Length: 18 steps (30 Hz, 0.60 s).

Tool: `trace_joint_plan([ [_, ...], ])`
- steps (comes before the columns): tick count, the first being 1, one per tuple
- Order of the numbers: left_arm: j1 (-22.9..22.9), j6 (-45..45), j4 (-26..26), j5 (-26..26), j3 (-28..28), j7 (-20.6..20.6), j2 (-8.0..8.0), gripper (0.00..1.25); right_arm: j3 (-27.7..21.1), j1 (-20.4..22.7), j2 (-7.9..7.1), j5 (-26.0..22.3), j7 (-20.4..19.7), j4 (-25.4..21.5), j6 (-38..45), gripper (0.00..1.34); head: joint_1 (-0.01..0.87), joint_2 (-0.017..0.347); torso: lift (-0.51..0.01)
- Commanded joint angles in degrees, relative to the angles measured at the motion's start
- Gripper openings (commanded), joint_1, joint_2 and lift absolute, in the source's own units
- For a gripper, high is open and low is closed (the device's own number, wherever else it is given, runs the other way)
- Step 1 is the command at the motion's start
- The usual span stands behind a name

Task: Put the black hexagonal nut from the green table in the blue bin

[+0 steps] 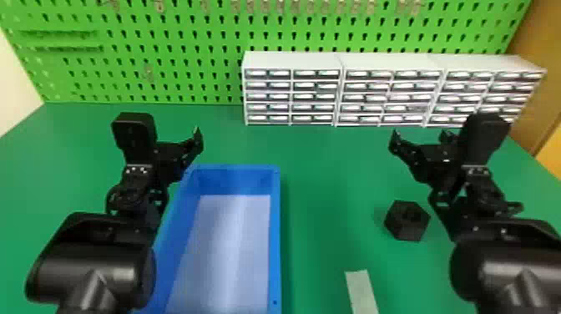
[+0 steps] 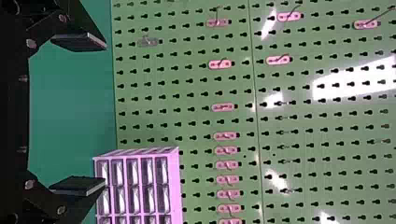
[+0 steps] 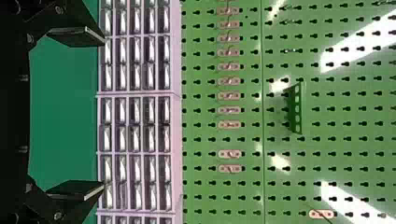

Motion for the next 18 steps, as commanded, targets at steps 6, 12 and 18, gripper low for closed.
trace_joint_plan([
  [6,0.1,0.0,0.0,0.0,0.0,0.0,0.0,1.0,-1.0,-3.9,-4.07,0.1,0.1,-4.0,16.3,1.13,0.686,0.051,-0.096],
  [12,0.1,0.0,0.0,0.0,0.0,0.0,0.0,1.0,-0.5,-8.0,-7.24,-0.3,0.1,-4.3,29.6,1.13,0.686,0.051,-0.096],
  [18,0.0,0.0,0.0,-0.2,0.0,0.0,0.0,1.0,0.1,-11.0,-9.79,-0.7,0.1,-4.0,39.3,1.13,0.686,0.051,-0.096],
])
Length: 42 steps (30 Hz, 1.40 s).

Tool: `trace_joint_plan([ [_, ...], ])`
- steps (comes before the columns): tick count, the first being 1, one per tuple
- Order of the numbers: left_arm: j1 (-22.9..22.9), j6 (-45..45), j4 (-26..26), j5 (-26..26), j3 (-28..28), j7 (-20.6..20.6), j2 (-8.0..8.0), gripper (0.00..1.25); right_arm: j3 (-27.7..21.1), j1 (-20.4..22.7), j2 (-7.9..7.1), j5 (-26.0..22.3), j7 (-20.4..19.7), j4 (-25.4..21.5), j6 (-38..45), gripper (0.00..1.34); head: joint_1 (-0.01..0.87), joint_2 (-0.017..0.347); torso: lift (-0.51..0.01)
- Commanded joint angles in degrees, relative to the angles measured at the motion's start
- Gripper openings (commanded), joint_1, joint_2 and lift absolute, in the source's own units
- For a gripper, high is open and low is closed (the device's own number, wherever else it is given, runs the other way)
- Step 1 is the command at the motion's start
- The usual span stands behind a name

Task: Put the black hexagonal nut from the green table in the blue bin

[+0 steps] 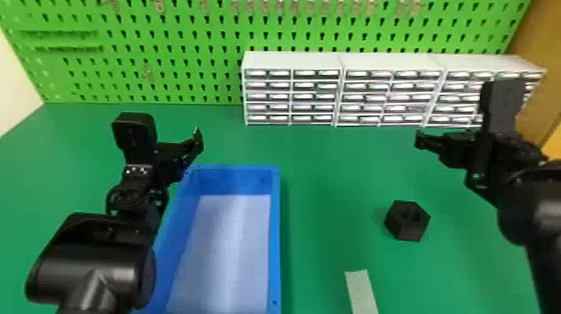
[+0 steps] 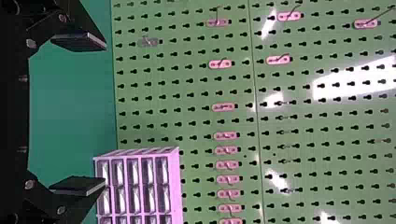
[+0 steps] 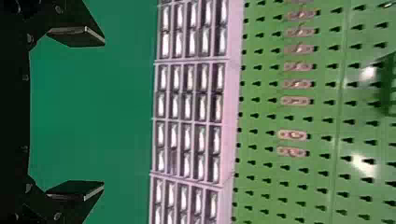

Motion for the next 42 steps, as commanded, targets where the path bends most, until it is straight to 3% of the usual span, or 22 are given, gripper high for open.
trace_joint_plan([
  [1,0.0,0.0,0.0,-0.1,0.0,0.0,0.0,1.0,0.8,-2.2,-2.06,-0.6,0.0,0.4,7.1,1.13,0.686,0.051,-0.096],
  [8,0.1,0.0,0.1,-0.1,0.1,0.0,0.09,1.0,2.6,-5.1,-4.52,-3.1,0.2,2.3,16.6,1.13,0.686,0.051,-0.096],
  [12,0.1,0.0,0.1,-0.2,0.2,0.0,0.09,1.0,3.8,-6.7,-5.13,-3.5,0.8,3.7,21.1,1.13,0.686,0.051,-0.096],
  [21,0.1,0.0,0.1,-0.3,0.3,0.0,0.09,1.0,8.0,-10.3,-6.54,-3.2,6.8,10.6,27.4,1.13,0.686,0.051,-0.096],
  [34,0.1,0.0,0.1,-0.3,0.4,0.0,0.09,1.0,13.9,-14.2,-7.59,8.3,19.9,18.5,29.8,1.13,0.686,0.051,-0.096],
  [42,0.1,0.0,0.1,-0.5,0.4,0.0,0.09,1.0,14.7,-14.5,-7.95,10.2,24.3,22.8,28.4,1.12,0.686,0.051,-0.096],
])
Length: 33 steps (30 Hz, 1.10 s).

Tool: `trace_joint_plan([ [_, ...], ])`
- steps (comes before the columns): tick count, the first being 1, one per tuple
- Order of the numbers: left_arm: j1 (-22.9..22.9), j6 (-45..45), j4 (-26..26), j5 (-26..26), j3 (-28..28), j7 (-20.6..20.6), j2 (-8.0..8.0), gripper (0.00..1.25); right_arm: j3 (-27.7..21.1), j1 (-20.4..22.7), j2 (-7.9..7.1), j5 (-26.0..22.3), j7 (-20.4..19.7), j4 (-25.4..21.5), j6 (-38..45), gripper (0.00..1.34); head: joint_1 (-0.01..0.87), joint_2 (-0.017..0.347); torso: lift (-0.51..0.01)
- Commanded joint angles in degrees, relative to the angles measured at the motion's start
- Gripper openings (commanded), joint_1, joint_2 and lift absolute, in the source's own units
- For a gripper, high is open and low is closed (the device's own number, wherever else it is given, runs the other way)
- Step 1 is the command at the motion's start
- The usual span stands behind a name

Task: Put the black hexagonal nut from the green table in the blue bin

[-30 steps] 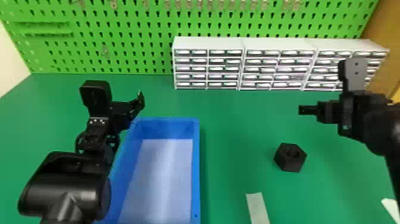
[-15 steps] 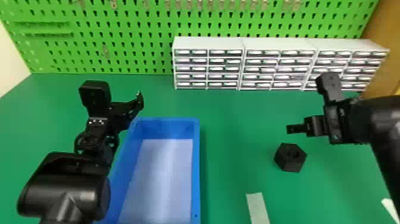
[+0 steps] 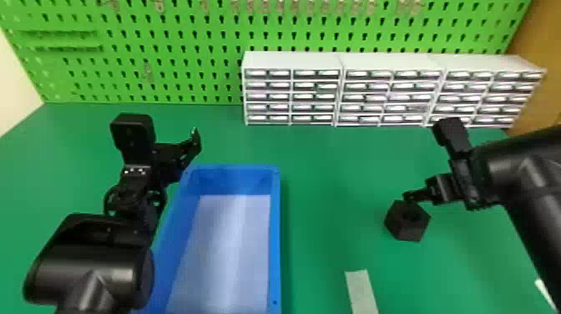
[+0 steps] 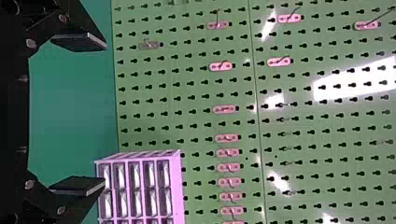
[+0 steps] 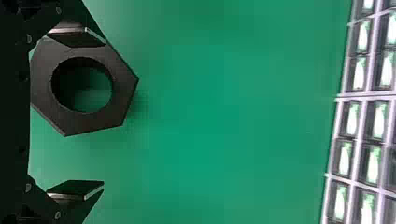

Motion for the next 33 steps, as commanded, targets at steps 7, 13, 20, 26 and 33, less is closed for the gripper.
trace_joint_plan([
  [7,0.4,0.0,-0.1,-0.3,0.4,0.0,0.0,1.0,0.4,0.1,-0.2,1.0,2.3,4.1,-2.8,1.12,0.686,0.051,-0.096],
  [13,0.7,0.0,-0.1,-0.3,2.1,-0.9,0.09,1.0,0.3,0.3,-0.2,1.1,2.7,4.8,-4.0,1.12,0.686,0.051,-0.096],
  [20,0.7,0.0,-0.2,-0.4,2.4,-1.2,0.09,1.0,0.2,0.6,-0.11,1.2,2.8,6.2,-5.4,1.1,0.686,0.051,-0.096],
  [26,0.6,0.0,-0.2,-0.5,2.2,-1.2,0.09,1.0,0.2,0.9,0.06,1.4,2.8,7.7,-6.3,1.03,0.686,0.051,-0.096],
  [33,0.5,0.0,-0.2,-0.5,2.1,-1.2,0.09,1.0,0.1,1.1,0.33,1.5,2.8,8.3,-6.8,0.89,0.686,0.051,-0.096],
])
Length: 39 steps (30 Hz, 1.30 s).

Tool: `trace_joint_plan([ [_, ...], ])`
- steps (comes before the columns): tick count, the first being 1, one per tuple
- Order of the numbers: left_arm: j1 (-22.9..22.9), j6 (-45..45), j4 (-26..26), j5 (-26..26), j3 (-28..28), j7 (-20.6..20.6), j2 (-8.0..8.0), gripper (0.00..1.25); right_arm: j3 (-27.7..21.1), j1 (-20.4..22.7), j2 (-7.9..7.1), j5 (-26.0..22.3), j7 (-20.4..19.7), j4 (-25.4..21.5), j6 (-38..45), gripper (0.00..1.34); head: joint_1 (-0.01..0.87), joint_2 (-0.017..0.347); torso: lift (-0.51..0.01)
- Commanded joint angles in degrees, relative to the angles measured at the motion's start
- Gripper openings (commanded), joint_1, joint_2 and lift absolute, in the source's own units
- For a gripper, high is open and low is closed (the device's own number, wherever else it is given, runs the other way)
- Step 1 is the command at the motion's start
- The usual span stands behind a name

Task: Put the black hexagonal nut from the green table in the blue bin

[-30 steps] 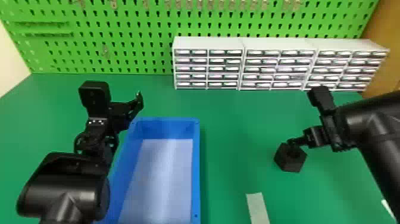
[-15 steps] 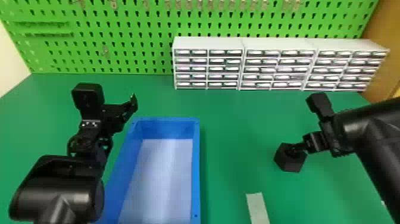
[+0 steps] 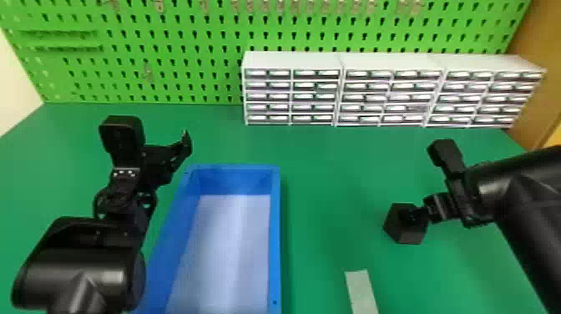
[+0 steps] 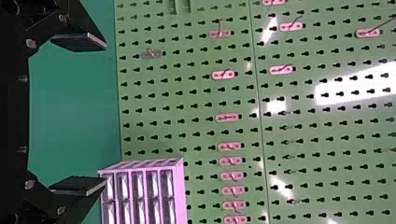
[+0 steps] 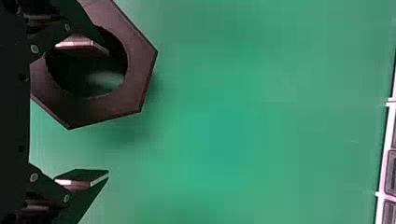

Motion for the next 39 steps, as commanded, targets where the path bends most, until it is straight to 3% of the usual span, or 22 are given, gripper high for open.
trace_joint_plan([
  [1,0.0,0.0,0.0,-0.1,0.0,0.0,0.02,1.0,0.0,0.1,0.15,0.2,0.0,0.3,-0.2,0.84,0.686,0.051,-0.096],
  [9,0.0,0.0,0.0,-0.3,-0.1,0.1,0.02,1.0,0.6,0.0,0.15,0.7,0.0,0.3,-0.1,0.47,0.686,0.051,-0.096],
  [14,0.0,0.0,0.0,-0.3,-0.1,0.1,-0.06,1.0,1.2,-0.2,0.15,1.0,0.0,0.2,0.4,0.33,0.686,0.051,-0.096],
  [25,0.0,0.0,-0.1,-0.4,0.0,0.0,0.02,1.0,1.6,-0.5,-0.2,3.4,0.5,-3.9,3.4,0.31,0.686,0.051,-0.096],
  [34,0.4,0.1,-0.6,-0.9,0.8,-0.1,0.02,1.0,3.3,-3.1,-1.34,10.5,7.7,-11.6,7.0,0.31,0.686,0.051,-0.096],
  [39,0.4,0.1,-0.9,-0.9,1.7,-0.5,0.02,1.0,5.6,-5.2,-1.43,12.0,10.5,-14.7,8.3,0.31,0.686,0.051,-0.096],
])
